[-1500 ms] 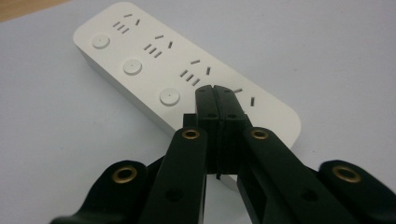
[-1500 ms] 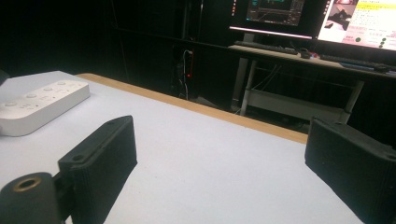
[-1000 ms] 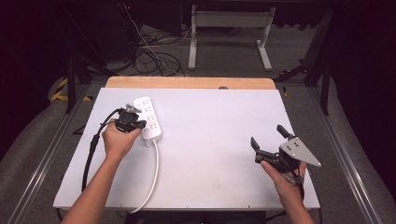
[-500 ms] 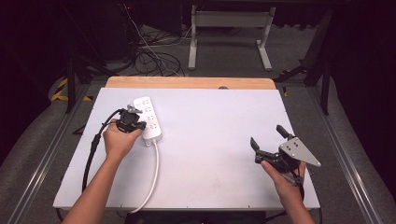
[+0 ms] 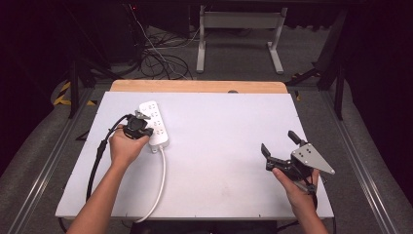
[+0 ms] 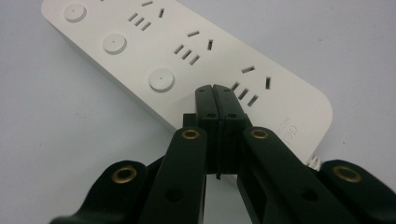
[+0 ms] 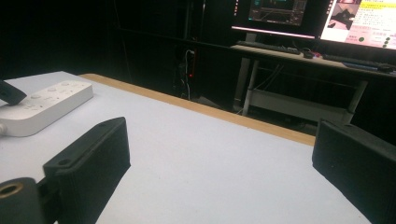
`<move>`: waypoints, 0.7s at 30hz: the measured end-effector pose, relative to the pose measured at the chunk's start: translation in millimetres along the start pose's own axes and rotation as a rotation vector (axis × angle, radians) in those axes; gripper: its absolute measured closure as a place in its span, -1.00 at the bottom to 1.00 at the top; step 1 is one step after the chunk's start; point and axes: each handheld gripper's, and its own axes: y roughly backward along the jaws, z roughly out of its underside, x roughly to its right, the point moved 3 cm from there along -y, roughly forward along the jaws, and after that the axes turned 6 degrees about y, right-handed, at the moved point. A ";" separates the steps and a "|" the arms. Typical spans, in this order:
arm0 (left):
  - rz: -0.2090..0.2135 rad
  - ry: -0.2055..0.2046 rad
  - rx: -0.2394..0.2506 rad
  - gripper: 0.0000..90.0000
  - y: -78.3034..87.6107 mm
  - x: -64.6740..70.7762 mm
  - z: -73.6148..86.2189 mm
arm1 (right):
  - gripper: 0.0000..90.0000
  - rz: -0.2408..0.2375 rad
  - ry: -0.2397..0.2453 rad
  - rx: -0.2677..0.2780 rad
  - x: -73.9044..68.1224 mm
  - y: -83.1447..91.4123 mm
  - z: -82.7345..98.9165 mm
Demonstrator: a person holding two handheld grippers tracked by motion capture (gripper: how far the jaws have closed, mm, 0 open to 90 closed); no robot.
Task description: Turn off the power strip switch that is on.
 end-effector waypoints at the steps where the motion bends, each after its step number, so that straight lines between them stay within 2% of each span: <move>1: 0.002 0.005 -0.001 1.00 0.1 0.0 0.1 | -0.90 0.000 0.001 0.002 0.0 0.1 -0.2; 9: 0.006 0.014 0.001 1.00 0.0 -0.6 0.5 | -0.89 -0.002 -0.002 -0.001 0.4 -0.7 0.3; 13: 0.025 0.041 0.002 1.00 -0.5 -2.7 0.3 | -0.89 -0.001 -0.001 0.002 0.2 -0.6 -0.4; 18: 0.002 0.014 0.004 1.00 -0.5 0.1 0.9 | -0.89 -0.003 -0.001 0.004 0.4 0.3 -1.0; 21: 0.023 0.024 0.002 1.00 -0.5 -1.8 1.1 | -0.89 -0.001 -0.005 0.005 0.8 0.7 -0.8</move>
